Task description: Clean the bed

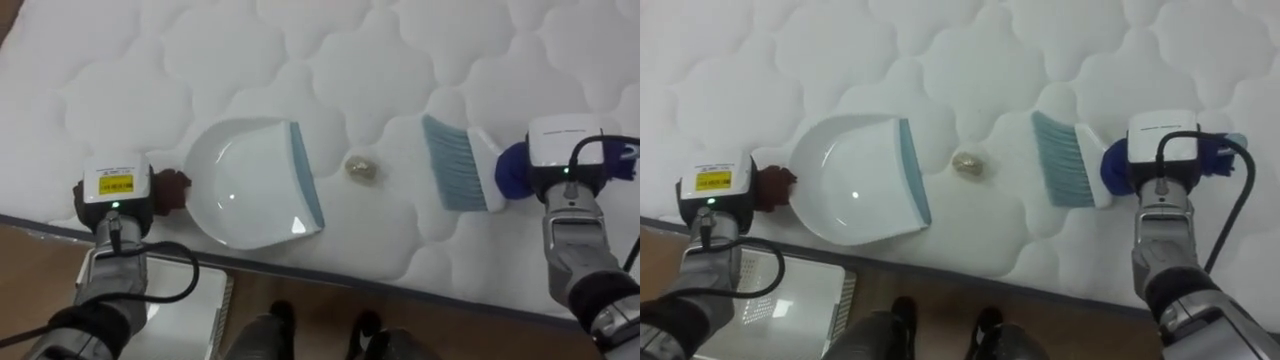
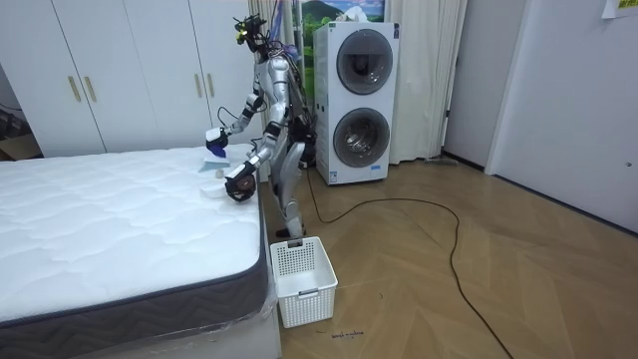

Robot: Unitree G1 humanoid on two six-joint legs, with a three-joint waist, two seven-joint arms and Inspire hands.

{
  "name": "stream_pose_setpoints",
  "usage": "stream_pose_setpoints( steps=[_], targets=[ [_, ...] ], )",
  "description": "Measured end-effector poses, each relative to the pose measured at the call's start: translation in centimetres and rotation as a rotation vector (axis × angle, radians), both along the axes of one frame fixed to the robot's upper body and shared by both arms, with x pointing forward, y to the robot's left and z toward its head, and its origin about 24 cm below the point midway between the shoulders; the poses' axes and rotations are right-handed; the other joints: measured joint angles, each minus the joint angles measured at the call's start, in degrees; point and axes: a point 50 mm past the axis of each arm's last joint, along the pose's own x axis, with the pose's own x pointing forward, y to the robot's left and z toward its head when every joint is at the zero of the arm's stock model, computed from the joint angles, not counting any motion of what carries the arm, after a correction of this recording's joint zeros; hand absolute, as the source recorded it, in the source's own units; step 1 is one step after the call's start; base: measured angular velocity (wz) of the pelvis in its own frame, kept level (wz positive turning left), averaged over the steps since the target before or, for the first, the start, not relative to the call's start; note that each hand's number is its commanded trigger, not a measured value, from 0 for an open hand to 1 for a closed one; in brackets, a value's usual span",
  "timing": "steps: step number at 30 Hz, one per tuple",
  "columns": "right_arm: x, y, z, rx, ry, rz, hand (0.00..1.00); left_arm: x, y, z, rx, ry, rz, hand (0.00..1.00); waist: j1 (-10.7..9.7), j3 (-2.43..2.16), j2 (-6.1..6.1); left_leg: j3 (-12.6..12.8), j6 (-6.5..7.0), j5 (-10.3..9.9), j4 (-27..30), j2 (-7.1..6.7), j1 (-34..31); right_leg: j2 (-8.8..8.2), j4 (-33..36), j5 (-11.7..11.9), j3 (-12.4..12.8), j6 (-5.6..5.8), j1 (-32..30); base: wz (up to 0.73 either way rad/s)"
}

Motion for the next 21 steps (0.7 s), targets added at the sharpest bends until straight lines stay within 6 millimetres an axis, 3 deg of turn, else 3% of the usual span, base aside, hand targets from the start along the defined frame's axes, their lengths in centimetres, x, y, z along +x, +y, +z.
stream_pose_setpoints(
  steps=[8, 15, 21],
  targets=[
    [0.8, 2.2, 0.5, 0.011, -0.005, 0.047, 1.0, 0.0, 0.1, -0.1, -0.009, 0.011, 0.013, 1.0, 0.01, -0.13, -0.08, 1.36, -0.23, 1.66, -3.18, 0.31, 1.53, 1.28, -3.01, 1.95, 1.84, -0.31, 0.39, -0.1],
    [1.2, 3.6, 0.6, 0.048, 0.028, 0.064, 1.0, -0.1, 0.2, -0.1, -0.008, 0.019, 0.019, 1.0, -0.29, -0.19, -0.1, 1.45, -0.85, 2.32, -4.29, 0.9, 2.16, 2.08, -4.24, 2.6, 1.82, -0.85, 0.99, -0.03],
    [1.6, 6.1, 0.8, 0.061, 0.087, 0.146, 1.0, 0.0, 0.5, 0.1, 0.002, 0.023, 0.03, 1.0, -0.36, -0.24, -0.04, 1.55, -1.31, 3.08, -5.21, 1.16, 2.17, 2.17, -4.85, 3.06, 0.96, -1.66, 0.81, 0.0]
  ],
)
